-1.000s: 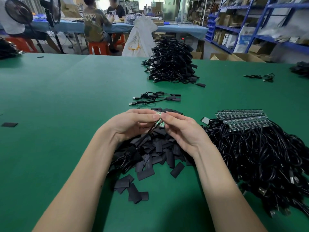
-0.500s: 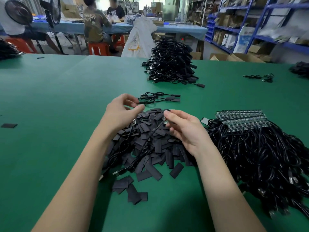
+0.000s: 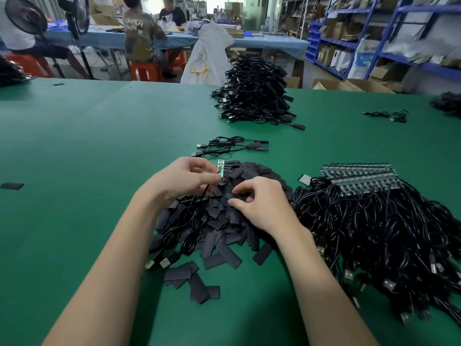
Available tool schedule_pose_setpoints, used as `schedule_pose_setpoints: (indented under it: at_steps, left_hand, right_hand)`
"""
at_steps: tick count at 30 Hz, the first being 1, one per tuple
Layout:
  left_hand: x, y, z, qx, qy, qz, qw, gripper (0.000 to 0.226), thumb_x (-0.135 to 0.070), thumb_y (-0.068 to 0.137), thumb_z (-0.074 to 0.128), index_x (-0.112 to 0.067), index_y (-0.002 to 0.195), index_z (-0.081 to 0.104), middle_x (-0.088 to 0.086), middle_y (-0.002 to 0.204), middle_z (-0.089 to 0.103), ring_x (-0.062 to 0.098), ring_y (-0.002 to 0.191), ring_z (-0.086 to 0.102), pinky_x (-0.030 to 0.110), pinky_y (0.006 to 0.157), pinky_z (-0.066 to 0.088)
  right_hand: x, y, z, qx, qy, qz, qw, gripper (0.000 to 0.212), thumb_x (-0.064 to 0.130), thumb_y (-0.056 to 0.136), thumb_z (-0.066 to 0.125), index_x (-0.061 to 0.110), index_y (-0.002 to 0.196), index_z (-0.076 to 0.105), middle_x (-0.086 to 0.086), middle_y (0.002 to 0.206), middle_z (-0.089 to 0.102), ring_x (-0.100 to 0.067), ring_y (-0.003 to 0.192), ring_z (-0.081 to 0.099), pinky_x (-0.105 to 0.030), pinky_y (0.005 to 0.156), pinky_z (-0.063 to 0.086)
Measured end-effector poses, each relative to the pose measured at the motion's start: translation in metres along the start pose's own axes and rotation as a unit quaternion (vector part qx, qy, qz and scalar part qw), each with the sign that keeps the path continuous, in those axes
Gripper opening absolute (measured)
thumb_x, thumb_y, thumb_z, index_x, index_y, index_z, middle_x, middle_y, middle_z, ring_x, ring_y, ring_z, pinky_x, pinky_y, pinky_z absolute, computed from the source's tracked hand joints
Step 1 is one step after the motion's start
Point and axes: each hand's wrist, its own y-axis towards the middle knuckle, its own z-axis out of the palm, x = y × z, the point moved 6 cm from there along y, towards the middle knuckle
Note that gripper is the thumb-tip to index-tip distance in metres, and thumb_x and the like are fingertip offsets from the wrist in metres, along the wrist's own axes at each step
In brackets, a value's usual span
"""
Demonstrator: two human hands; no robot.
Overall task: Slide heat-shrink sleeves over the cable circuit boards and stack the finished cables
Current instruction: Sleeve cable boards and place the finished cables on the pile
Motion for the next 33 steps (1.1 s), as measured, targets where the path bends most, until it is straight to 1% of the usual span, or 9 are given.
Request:
schedule_pose_setpoints:
  at_steps: [3, 8, 11, 16, 20, 23, 26, 30, 33]
  left_hand:
    - [0.000, 0.000, 0.003, 0.007, 0.007, -0.001, 1.000, 0.007, -0.019, 0.090, 0.076, -0.017, 0.088, 0.069, 0.004, 0.080, 0.064, 0.013, 0.072, 0.053, 0.016, 0.059, 0.045]
    - [0.000, 0.001, 0.005, 0.013, 0.012, 0.002, 1.000, 0.007, -0.018, 0.090, 0.075, -0.016, 0.088, 0.069, 0.005, 0.080, 0.061, 0.016, 0.073, 0.050, 0.016, 0.059, 0.044]
    - [-0.001, 0.000, 0.007, 0.013, 0.008, 0.005, 1.000, 0.007, -0.016, 0.090, 0.076, -0.014, 0.090, 0.069, 0.007, 0.082, 0.058, 0.018, 0.073, 0.049, 0.015, 0.058, 0.044]
    - [-0.002, 0.000, 0.010, 0.020, -0.003, 0.005, 1.000, 0.008, -0.013, 0.090, 0.075, -0.011, 0.092, 0.068, 0.011, 0.084, 0.056, 0.020, 0.078, 0.050, 0.018, 0.059, 0.044]
    - [-0.002, 0.001, 0.011, 0.024, 0.003, 0.006, 1.000, 0.007, -0.014, 0.090, 0.075, -0.011, 0.092, 0.069, 0.008, 0.080, 0.059, 0.019, 0.073, 0.052, 0.017, 0.058, 0.045]
    - [0.000, 0.003, 0.011, 0.026, 0.002, 0.008, 1.000, 0.006, -0.014, 0.091, 0.075, -0.012, 0.090, 0.069, 0.001, 0.072, 0.062, 0.014, 0.065, 0.056, 0.015, 0.057, 0.047]
    - [0.000, 0.004, 0.012, 0.028, -0.002, 0.011, 1.000, 0.006, -0.013, 0.090, 0.075, -0.012, 0.088, 0.069, -0.003, 0.066, 0.063, 0.013, 0.062, 0.057, 0.016, 0.057, 0.047]
    - [0.000, 0.003, 0.014, 0.034, -0.004, 0.014, 0.999, 0.008, -0.013, 0.090, 0.076, -0.014, 0.085, 0.069, -0.005, 0.063, 0.064, 0.013, 0.061, 0.057, 0.016, 0.056, 0.047]
    - [0.000, 0.003, 0.016, 0.037, -0.006, 0.017, 0.999, 0.009, -0.013, 0.090, 0.075, -0.014, 0.084, 0.069, -0.001, 0.065, 0.065, 0.012, 0.059, 0.057, 0.016, 0.054, 0.046]
  right_hand:
    - [-0.002, 0.001, -0.004, -0.004, 0.002, 0.005, 1.000, 0.014, 0.036, 0.082, 0.082, 0.030, 0.094, 0.077, 0.013, 0.090, 0.071, -0.009, 0.076, 0.063, -0.033, 0.087, 0.056]
    - [-0.002, -0.001, -0.003, 0.025, -0.016, 0.009, 1.000, 0.027, 0.033, 0.086, 0.079, 0.032, 0.112, 0.074, 0.014, 0.095, 0.068, -0.013, 0.083, 0.064, -0.036, 0.091, 0.056]
    - [-0.002, -0.002, -0.002, 0.027, -0.017, 0.013, 0.999, 0.020, 0.031, 0.086, 0.079, 0.033, 0.106, 0.076, 0.017, 0.088, 0.068, -0.012, 0.082, 0.064, -0.036, 0.091, 0.057]
    - [-0.008, -0.001, -0.003, 0.037, 0.003, 0.044, 0.998, 0.024, 0.021, 0.084, 0.079, 0.031, 0.105, 0.077, 0.012, 0.087, 0.069, -0.007, 0.073, 0.059, -0.033, 0.092, 0.056]
    - [-0.010, 0.000, -0.007, 0.025, 0.009, 0.045, 0.999, 0.020, 0.017, 0.083, 0.077, 0.033, 0.096, 0.077, 0.011, 0.088, 0.070, -0.001, 0.072, 0.058, -0.030, 0.090, 0.056]
    - [-0.010, 0.000, -0.009, 0.009, 0.013, 0.038, 0.999, 0.019, 0.017, 0.083, 0.078, 0.031, 0.096, 0.078, 0.014, 0.082, 0.066, 0.004, 0.072, 0.057, -0.023, 0.085, 0.053]
    - [-0.009, 0.000, -0.009, 0.004, 0.014, 0.033, 0.999, 0.018, 0.015, 0.082, 0.079, 0.027, 0.095, 0.078, 0.014, 0.079, 0.065, 0.008, 0.069, 0.055, -0.018, 0.080, 0.050]
    - [-0.009, 0.000, -0.009, 0.000, 0.020, 0.034, 0.999, 0.014, 0.015, 0.083, 0.079, 0.026, 0.092, 0.079, 0.012, 0.077, 0.067, 0.005, 0.068, 0.058, -0.019, 0.080, 0.053]
    - [-0.009, 0.000, -0.010, -0.009, 0.031, 0.032, 0.999, 0.014, 0.013, 0.083, 0.078, 0.025, 0.090, 0.079, 0.012, 0.074, 0.068, 0.002, 0.065, 0.059, -0.018, 0.078, 0.054]
